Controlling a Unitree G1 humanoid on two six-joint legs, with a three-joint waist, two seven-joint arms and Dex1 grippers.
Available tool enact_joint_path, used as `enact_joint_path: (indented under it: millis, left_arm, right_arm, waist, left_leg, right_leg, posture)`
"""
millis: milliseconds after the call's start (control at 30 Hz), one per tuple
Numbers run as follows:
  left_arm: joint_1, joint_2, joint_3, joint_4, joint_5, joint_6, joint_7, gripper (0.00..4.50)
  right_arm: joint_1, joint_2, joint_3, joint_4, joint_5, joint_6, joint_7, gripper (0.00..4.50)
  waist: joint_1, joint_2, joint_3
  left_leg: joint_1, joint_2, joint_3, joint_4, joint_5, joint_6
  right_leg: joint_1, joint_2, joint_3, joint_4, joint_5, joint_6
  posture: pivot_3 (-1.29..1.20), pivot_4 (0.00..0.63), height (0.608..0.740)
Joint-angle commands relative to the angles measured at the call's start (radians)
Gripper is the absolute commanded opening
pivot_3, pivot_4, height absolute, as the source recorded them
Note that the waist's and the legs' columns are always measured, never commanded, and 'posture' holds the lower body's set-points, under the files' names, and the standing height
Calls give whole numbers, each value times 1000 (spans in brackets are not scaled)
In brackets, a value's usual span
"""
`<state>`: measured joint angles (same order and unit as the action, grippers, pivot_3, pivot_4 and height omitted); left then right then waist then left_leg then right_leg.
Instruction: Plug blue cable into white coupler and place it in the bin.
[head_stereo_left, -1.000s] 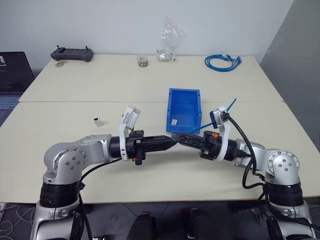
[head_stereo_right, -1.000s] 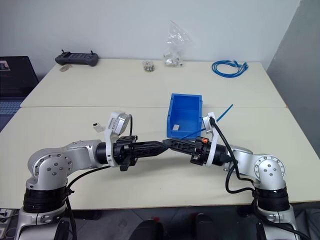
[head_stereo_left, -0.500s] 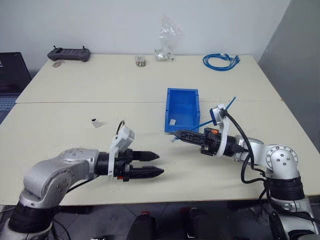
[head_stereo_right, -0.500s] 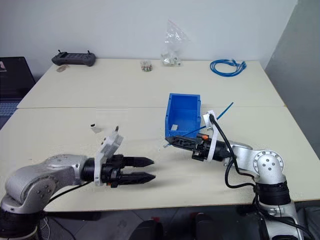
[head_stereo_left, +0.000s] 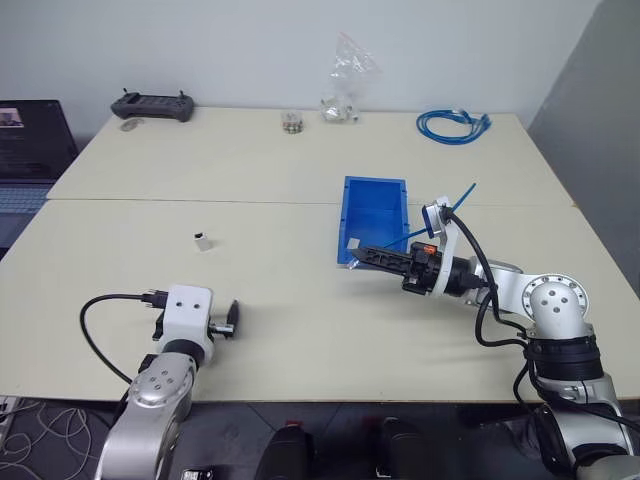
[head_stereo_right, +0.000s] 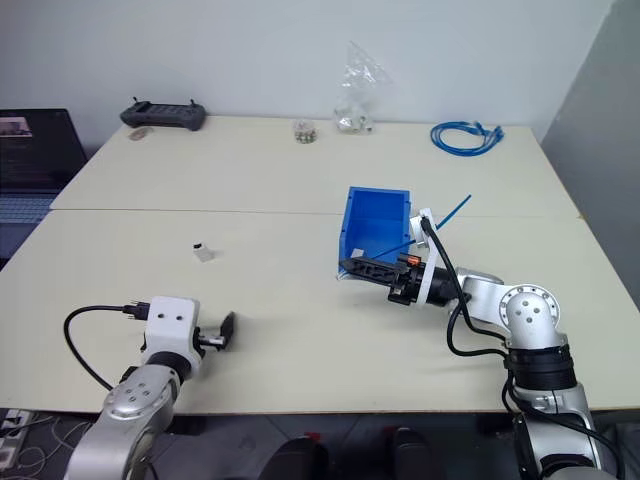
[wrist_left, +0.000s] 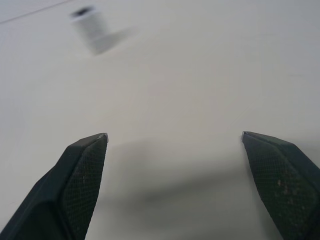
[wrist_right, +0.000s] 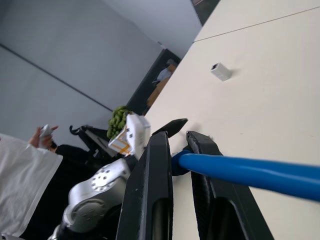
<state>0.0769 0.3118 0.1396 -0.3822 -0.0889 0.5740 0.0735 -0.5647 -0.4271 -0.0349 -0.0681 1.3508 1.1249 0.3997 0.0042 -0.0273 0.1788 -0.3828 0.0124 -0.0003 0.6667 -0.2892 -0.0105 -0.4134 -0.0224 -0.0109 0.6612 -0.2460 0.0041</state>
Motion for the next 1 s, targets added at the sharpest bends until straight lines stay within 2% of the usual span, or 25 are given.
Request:
enact_joint_path:
  millis: [33, 167, 267, 433, 667, 767, 1000]
  left_arm:
    - [-139, -74, 45, 204, -4, -178, 42, 4477]
    - [-284, -116, 98, 446, -34, -280, 44, 4477]
    - [-359, -116, 128, 553, -40, -333, 49, 4477]
    - [-458, -89, 170, 694, -62, -382, 22, 4477]
    - [-555, -53, 167, 828, -79, -414, -54, 4477]
    - [-582, -39, 176, 867, -72, -429, -43, 4039]
    - [-600, -30, 180, 897, -70, -449, -37, 2431]
  right_arm:
    - [-25, -5, -18, -20, -28, 1, 43, 227]
    - [-25, -2, -37, -25, -44, -1, 38, 227]
    - [-16, -2, -45, -40, -47, 2, 29, 227]
    - [-9, -3, -63, -53, -48, 10, 17, 227]
    - [-25, 6, -81, -44, -52, 20, 1, 227]
    - [-27, 12, -86, -44, -53, 23, -8, 227]
    - [-23, 15, -93, -47, -57, 24, -17, 227]
  waist:
    - [3, -1, 0]
    - [2, -1, -1]
    - [-1, -2, -1]
    - [-4, -2, -1]
    - [-5, -2, -1]
    - [-4, -2, -1]
    - [-6, -2, -1]
  left_leg:
    - [0, 1, 1, 1, 0, 0]
    - [-1, 0, 2, 1, 0, 0]
    - [-1, -1, 2, 1, 0, 0]
    - [-1, -1, 1, 1, 0, 0]
    - [0, 0, 1, 2, 0, 1]
    - [0, 0, 1, 2, 0, 1]
    - [0, 0, 1, 1, 0, 1]
  right_leg:
    - [0, 0, 0, 0, 0, 1]
    - [1, 0, 0, -1, 1, -1]
    - [1, -1, 0, -1, 2, -1]
    - [1, -1, -1, 1, 2, -1]
    - [1, 0, -1, 2, 2, -1]
    - [1, 0, -1, 1, 2, -1]
    - [1, -1, -1, 1, 2, -1]
  posture:
    - [0, 150, 740]
    - [0, 150, 740]
    - [0, 150, 740]
    - [0, 150, 740]
    - [0, 150, 740]
    - [0, 150, 740]
    - [0, 150, 740]
